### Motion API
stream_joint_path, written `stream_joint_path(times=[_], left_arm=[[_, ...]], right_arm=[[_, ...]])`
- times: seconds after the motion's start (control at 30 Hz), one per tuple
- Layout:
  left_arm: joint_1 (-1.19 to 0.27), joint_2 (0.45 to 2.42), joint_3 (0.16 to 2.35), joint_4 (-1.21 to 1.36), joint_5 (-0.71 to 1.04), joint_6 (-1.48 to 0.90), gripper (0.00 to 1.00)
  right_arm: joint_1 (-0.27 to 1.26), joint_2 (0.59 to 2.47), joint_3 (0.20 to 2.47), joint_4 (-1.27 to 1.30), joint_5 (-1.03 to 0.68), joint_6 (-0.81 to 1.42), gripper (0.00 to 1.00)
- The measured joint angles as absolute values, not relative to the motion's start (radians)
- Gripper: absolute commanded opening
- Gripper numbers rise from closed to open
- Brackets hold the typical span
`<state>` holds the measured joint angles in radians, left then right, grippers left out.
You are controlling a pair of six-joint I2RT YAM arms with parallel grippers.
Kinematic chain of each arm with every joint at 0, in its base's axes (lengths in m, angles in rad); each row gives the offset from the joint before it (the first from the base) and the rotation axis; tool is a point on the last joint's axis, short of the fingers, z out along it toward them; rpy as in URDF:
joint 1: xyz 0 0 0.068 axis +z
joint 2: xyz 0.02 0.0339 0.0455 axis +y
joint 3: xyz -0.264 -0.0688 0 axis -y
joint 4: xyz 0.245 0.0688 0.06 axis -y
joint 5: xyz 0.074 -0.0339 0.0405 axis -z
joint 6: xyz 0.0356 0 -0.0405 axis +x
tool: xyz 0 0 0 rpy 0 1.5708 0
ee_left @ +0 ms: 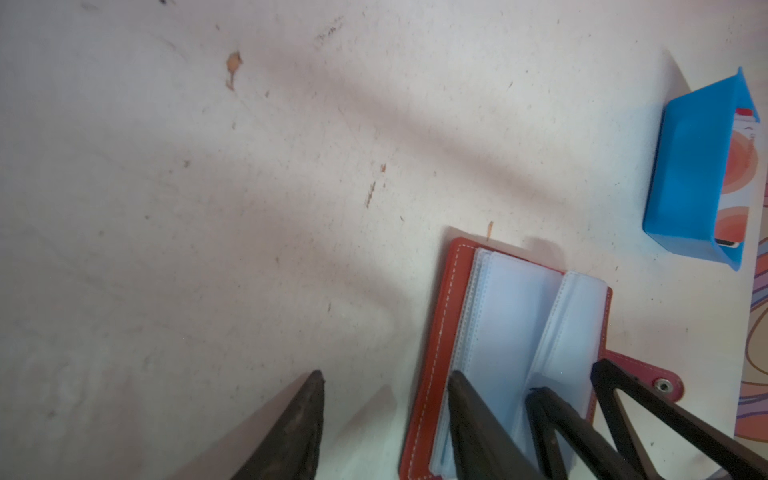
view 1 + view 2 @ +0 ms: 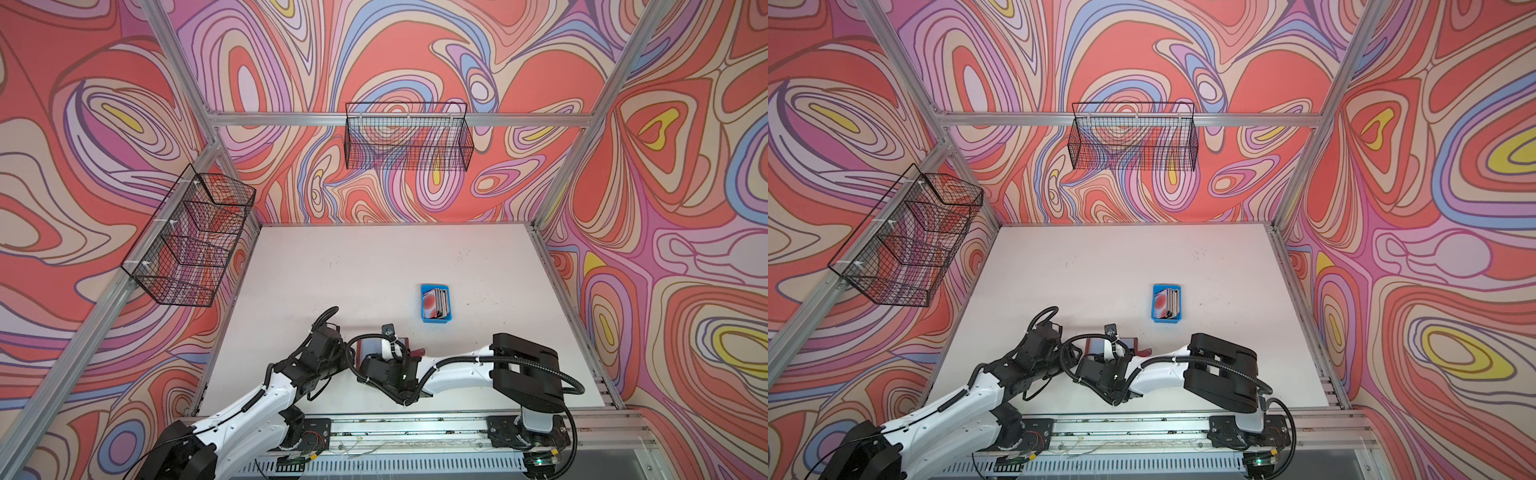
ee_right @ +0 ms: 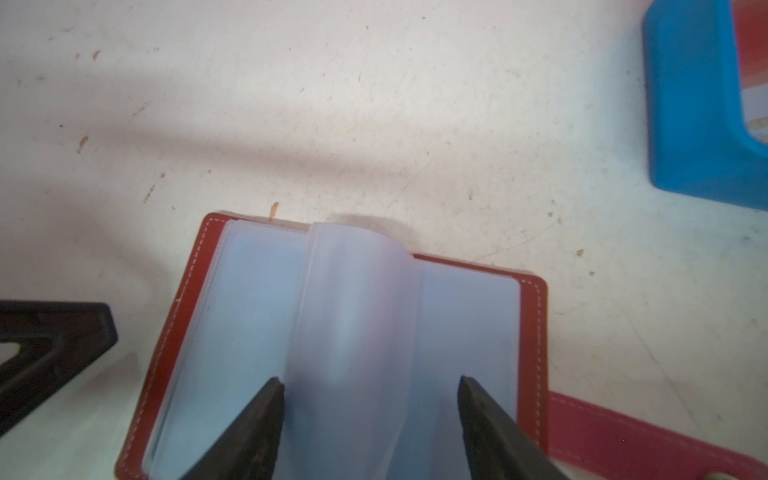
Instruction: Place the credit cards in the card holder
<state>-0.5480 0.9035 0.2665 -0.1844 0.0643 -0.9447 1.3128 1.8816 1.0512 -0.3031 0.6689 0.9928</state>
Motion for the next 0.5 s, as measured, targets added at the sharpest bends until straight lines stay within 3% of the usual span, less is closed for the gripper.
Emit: stream_joint_path(times=[0.5], left_arm=[[-0.548, 0.841, 0.295, -0.224, 0.068, -0.936, 0.53]], right_arm=[[1.280, 1.699, 0.899, -0.323, 0.705, 1.043, 0.69]])
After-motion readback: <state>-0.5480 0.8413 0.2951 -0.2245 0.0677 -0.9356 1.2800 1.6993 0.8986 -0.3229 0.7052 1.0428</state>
